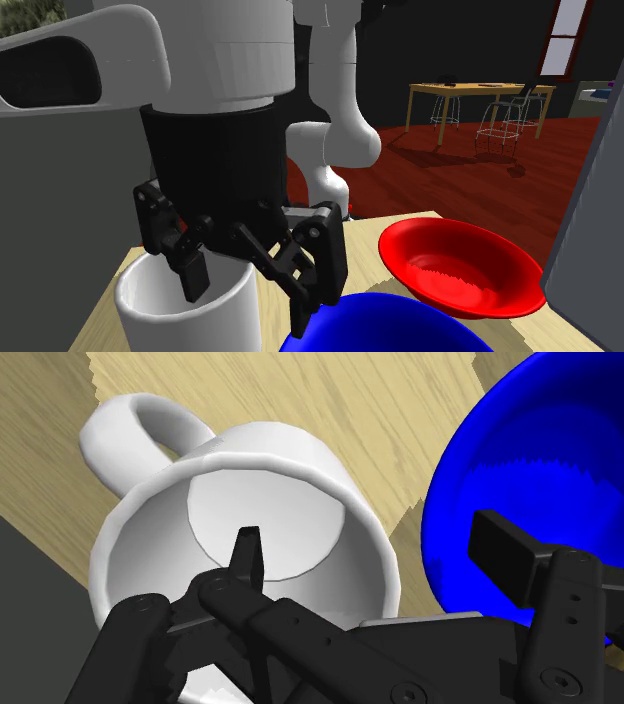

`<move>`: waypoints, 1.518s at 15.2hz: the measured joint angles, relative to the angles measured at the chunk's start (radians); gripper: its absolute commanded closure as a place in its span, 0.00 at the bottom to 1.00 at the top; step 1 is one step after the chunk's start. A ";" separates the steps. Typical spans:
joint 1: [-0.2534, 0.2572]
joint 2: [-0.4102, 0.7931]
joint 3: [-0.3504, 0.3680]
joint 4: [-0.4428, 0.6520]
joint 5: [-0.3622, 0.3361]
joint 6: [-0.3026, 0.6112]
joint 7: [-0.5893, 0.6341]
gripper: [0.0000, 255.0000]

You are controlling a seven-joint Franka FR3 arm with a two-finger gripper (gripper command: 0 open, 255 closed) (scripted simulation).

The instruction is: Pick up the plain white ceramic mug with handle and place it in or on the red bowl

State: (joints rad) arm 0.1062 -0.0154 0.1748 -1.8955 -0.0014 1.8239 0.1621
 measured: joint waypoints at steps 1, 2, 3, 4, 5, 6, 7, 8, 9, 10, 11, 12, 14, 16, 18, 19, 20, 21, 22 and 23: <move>0.000 0.000 0.000 0.000 0.000 0.000 0.000 1.00; 0.000 0.000 0.000 0.000 0.000 0.000 0.000 1.00; 0.000 0.000 0.000 0.000 0.000 0.000 0.000 1.00; 0.000 0.000 0.000 0.000 0.000 0.000 0.000 1.00; 0.000 0.000 0.000 0.000 0.000 0.000 0.000 1.00; 0.000 0.000 0.000 0.000 0.000 0.000 0.000 1.00; 0.000 0.000 0.000 0.000 0.000 0.000 0.000 1.00; 0.000 0.000 0.000 0.000 0.000 0.000 0.000 1.00; 0.000 0.000 0.000 0.000 0.000 0.000 0.000 1.00; 0.000 0.000 0.000 0.000 0.000 0.000 0.000 1.00; 0.000 0.000 0.000 0.000 0.000 0.000 0.000 1.00; 0.000 0.000 0.000 0.006 0.000 -0.006 -0.001 1.00; 0.001 -0.003 0.001 0.025 0.001 -0.028 0.001 1.00; 0.000 -0.002 0.000 0.050 0.001 -0.052 -0.001 1.00; -0.001 -0.003 -0.001 0.077 0.001 -0.080 -0.002 1.00; 0.000 -0.005 0.000 0.089 0.001 -0.093 -0.001 1.00; 0.000 -0.003 -0.001 0.101 0.001 -0.104 -0.001 1.00; -0.001 -0.004 -0.001 0.114 0.001 -0.118 -0.002 1.00; -0.001 -0.007 -0.001 0.123 0.001 -0.130 -0.003 1.00; -0.001 -0.007 -0.001 0.138 0.001 -0.146 -0.002 1.00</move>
State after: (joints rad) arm 0.1056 -0.0229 0.1741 -1.7573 -0.0001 1.6783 0.1605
